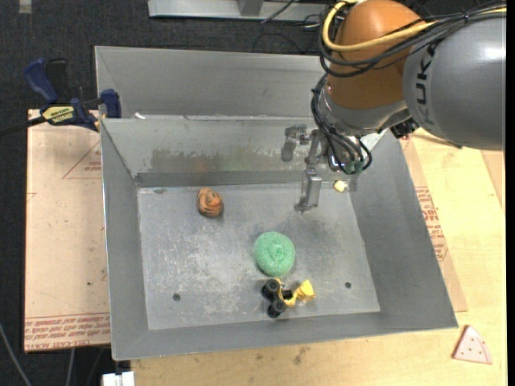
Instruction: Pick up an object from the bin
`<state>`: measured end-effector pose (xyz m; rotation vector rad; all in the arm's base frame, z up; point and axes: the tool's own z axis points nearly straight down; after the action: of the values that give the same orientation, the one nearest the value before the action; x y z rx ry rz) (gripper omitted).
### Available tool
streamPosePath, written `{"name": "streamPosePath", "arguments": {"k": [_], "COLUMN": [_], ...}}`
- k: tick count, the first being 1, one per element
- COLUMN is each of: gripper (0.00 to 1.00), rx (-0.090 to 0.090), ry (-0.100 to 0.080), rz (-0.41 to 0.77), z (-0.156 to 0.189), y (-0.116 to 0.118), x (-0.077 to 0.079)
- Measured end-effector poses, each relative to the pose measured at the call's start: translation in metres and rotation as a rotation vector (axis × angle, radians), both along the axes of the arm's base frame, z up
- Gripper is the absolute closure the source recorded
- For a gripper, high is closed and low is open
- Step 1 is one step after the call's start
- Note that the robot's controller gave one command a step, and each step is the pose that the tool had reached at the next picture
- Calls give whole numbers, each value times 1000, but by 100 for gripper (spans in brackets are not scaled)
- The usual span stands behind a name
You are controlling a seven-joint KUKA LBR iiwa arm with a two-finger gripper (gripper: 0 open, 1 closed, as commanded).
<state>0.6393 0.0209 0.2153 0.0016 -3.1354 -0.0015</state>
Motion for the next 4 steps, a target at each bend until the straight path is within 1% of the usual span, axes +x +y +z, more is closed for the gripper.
{"name": "streamPosePath", "arguments": {"k": [1, 2, 3, 4], "gripper": [0, 0, 0, 100], "rx": [0, 0, 0, 1], "ry": [-8, -13, -10, -9], "rz": [0, 47, 53, 218], "z": [5, -49, -110, -137], "y": [0, -3, 2, 17], "x": [1, -8, -32, -102]}}
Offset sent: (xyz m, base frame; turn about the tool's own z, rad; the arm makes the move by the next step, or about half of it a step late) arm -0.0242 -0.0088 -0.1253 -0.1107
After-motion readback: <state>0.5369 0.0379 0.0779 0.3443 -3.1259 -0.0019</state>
